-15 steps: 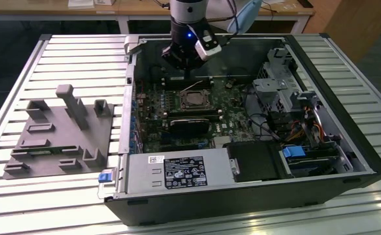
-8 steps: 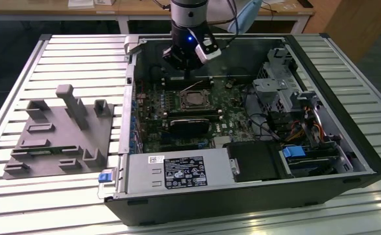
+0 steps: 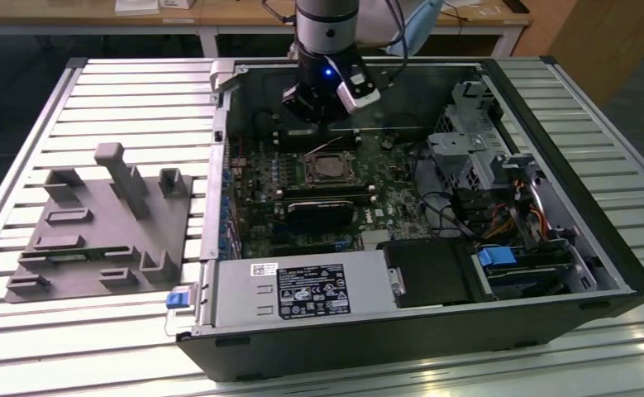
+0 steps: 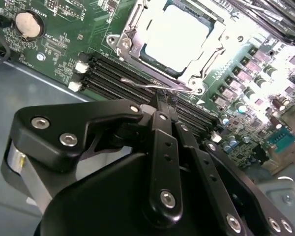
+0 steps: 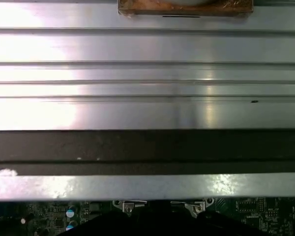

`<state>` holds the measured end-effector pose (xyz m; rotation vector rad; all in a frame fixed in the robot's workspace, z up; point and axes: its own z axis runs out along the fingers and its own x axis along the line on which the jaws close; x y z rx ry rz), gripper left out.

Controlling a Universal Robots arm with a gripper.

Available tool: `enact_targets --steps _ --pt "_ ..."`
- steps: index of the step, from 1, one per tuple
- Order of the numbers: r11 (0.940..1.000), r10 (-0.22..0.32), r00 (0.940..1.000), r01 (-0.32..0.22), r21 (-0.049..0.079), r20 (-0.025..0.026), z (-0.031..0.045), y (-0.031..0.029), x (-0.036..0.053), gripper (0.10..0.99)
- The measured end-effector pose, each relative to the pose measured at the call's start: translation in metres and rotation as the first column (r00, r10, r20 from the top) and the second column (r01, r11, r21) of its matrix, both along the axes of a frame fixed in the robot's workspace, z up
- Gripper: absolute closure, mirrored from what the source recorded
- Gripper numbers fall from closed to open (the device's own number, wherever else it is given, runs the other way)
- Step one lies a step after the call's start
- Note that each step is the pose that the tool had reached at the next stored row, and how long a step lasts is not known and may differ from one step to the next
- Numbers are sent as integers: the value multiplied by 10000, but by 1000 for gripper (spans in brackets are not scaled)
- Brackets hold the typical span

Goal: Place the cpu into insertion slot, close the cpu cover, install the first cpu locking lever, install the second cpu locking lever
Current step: 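Install the first cpu locking lever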

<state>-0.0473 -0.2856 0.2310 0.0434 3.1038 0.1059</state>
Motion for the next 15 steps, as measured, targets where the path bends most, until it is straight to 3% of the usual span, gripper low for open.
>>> enact_targets --steps 15 --pt "9999 167 9999 -167 6 -1 -88 6 99 980"
